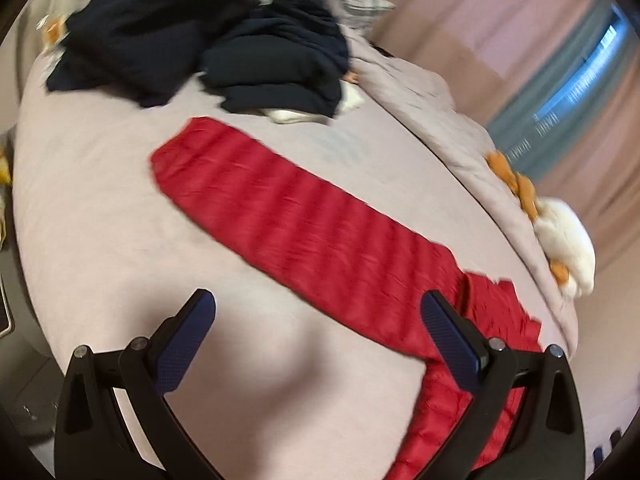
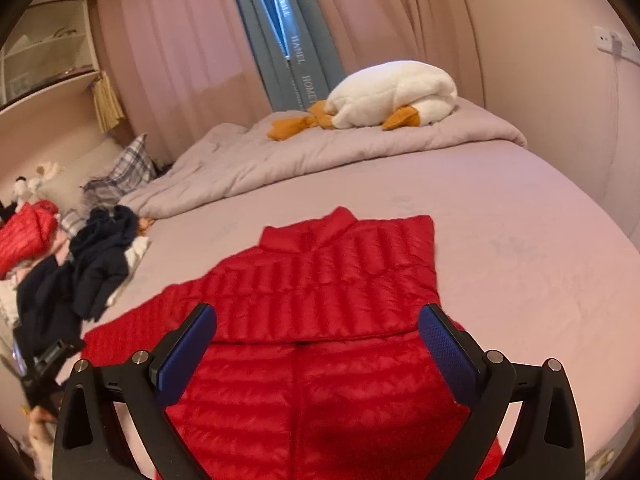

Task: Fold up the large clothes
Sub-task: 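Move the left gripper to the other sleeve cuff and close on it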

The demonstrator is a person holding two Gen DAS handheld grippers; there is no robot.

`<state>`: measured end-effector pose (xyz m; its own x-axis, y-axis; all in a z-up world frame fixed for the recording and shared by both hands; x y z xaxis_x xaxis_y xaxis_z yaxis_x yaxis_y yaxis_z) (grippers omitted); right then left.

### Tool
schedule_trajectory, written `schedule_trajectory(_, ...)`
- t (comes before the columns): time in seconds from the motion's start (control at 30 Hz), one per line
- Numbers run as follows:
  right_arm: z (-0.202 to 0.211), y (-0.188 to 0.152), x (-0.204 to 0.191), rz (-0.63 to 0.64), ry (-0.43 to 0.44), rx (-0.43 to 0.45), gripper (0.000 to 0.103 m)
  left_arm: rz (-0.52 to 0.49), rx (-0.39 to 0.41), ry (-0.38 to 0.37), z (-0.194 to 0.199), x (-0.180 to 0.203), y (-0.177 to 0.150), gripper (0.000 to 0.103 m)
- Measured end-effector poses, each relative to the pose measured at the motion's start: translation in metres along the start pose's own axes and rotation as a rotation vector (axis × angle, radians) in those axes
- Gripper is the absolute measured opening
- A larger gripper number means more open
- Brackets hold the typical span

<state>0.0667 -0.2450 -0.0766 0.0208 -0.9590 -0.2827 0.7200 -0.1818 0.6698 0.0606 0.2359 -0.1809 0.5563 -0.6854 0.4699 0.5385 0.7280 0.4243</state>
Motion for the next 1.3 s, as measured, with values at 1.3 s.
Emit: schedule_trajectory(1.3, 0.003, -0.037, -0.050, 0.012, -0.136, -0.022, 0.100, 0.229, -0.065, -0.036, -0.064, -0.108, 0.072, 0.086)
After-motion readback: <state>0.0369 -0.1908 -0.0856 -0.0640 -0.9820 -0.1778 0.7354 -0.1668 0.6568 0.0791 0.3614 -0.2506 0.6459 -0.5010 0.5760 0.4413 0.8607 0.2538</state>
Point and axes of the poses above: each gripper's, at about its wrist camera, not at the fingertips, and z roughly against the way its jaws point, x to its right, y to its top, the point moved 6 cm from there along -z, roughly the way its jaws point, and after that the axes turned 10 degrees about -x, right-handed, at the moved point
